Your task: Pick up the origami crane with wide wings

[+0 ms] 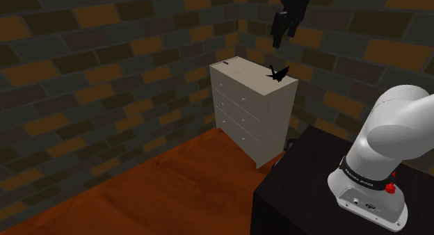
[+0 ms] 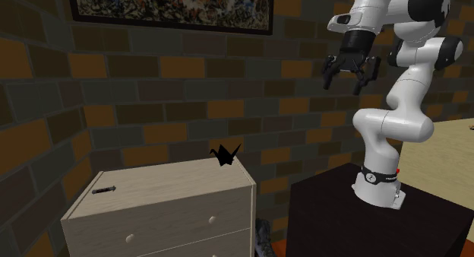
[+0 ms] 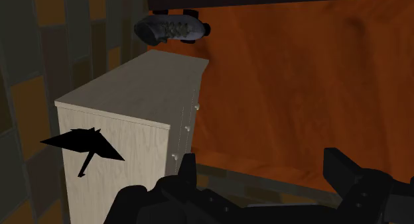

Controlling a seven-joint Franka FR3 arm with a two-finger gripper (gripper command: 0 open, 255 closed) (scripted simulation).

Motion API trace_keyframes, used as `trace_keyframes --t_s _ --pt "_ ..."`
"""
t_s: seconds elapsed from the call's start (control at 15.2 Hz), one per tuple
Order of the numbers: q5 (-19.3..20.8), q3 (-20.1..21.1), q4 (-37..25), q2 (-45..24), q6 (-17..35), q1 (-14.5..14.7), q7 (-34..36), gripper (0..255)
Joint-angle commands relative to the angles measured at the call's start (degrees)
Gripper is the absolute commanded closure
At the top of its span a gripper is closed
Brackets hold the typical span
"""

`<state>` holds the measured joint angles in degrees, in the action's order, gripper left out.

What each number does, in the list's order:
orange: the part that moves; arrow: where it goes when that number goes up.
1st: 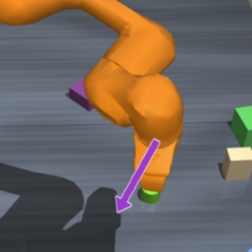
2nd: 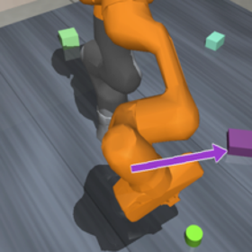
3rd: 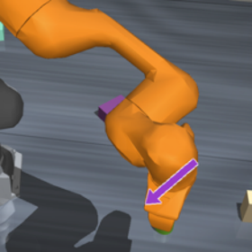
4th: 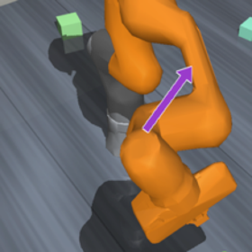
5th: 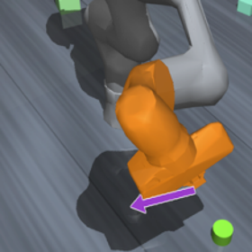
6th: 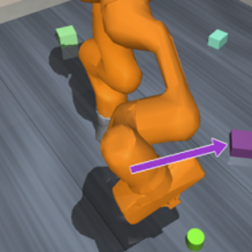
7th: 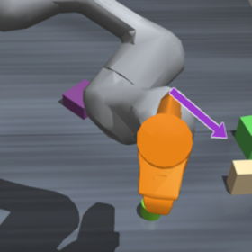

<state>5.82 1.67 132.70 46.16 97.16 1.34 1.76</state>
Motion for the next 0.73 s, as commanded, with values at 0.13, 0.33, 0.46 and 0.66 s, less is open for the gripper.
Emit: trace_keyframes --t_s 0.13,0.33,0.46,0.66 --pt "0.76 -2.15 0.47 -2.02 2.49 -0.73 -1.56 0" --pt "1.69 -5.36 0.67 -5.52 6.18 -1.75 -3.91 0" --pt "2.12 -7.47 0.47 -8.15 8.60 -2.37 -5.50 0" --pt "2.44 -10.63 -0.34 -12.50 12.09 -3.13 -7.95 0"
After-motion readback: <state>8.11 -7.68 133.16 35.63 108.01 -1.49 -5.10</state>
